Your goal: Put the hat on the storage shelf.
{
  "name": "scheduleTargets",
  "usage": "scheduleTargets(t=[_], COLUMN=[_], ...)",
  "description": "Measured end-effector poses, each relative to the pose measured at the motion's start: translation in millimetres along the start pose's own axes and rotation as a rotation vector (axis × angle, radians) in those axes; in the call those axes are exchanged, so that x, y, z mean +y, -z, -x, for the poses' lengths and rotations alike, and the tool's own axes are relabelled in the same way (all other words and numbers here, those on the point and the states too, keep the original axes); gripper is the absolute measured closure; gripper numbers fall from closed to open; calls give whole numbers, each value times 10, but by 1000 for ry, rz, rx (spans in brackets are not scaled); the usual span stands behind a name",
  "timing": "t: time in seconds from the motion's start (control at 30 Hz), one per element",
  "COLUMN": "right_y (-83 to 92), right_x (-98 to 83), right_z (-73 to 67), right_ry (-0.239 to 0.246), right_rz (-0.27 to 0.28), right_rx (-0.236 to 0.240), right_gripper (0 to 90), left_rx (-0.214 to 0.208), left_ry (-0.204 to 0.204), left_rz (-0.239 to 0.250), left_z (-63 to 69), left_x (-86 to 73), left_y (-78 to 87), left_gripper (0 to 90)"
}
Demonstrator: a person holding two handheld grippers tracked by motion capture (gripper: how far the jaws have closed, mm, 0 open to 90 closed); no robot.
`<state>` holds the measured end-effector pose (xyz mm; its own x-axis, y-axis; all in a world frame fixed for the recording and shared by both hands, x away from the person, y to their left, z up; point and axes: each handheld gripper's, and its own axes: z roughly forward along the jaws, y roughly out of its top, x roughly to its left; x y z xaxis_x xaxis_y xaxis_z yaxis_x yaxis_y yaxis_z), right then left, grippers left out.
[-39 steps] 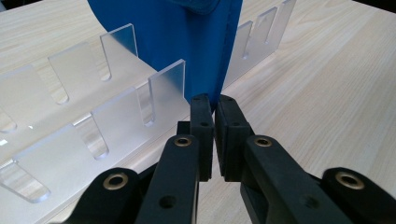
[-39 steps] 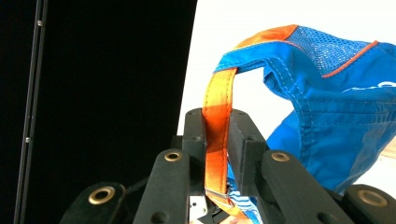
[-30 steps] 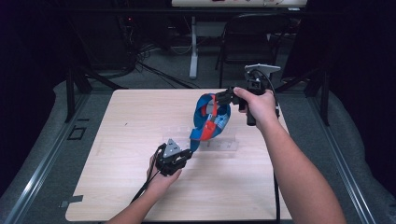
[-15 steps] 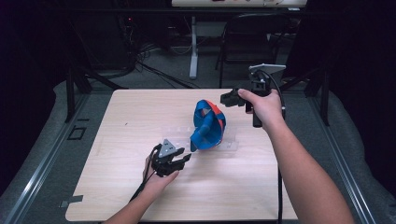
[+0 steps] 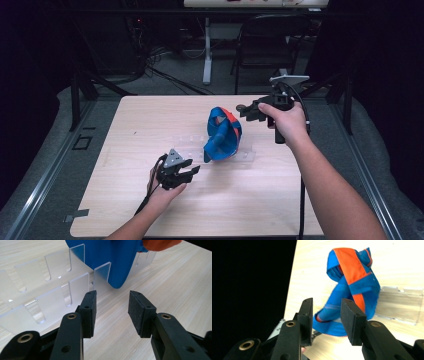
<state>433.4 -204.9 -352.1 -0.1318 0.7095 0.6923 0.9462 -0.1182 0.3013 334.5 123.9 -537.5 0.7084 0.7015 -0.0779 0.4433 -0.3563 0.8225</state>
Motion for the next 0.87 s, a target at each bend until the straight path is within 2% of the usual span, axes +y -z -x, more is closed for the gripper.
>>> scheduleTargets(t=[0.2,0.3,0.37,0.43,0.5,0.6,0.73,0.77,0.87], right_y=[31,41,44,43,41,43,49,49,3], right_x=[-127,-194,-309,-348,-468,-583,-777,-777,-1084], right_z=[80,128,216,249,355,462,591,591,759], right_ry=[16,26,46,42,65,71,117,117,211], right_rz=[1,5,4,6,23,30,57,57,131], right_rx=[-25,-38,-75,-75,-98,-108,-140,-140,-179], right_gripper=[626,625,625,624,620,615,603,603,564], left_rx=[-2,-1,1,3,5,9,10,10,4], left_ry=[4,21,40,40,62,70,58,58,47], left_rz=[-12,-17,-5,-2,-2,2,5,5,-7], left_z=[-42,-78,-120,-140,-190,-214,-238,-238,-197], left_x=[-68,-126,-174,-188,-226,-246,-277,-277,-286], left_y=[110,177,233,249,270,281,288,288,249], left_gripper=[571,564,558,554,547,538,513,510,510])
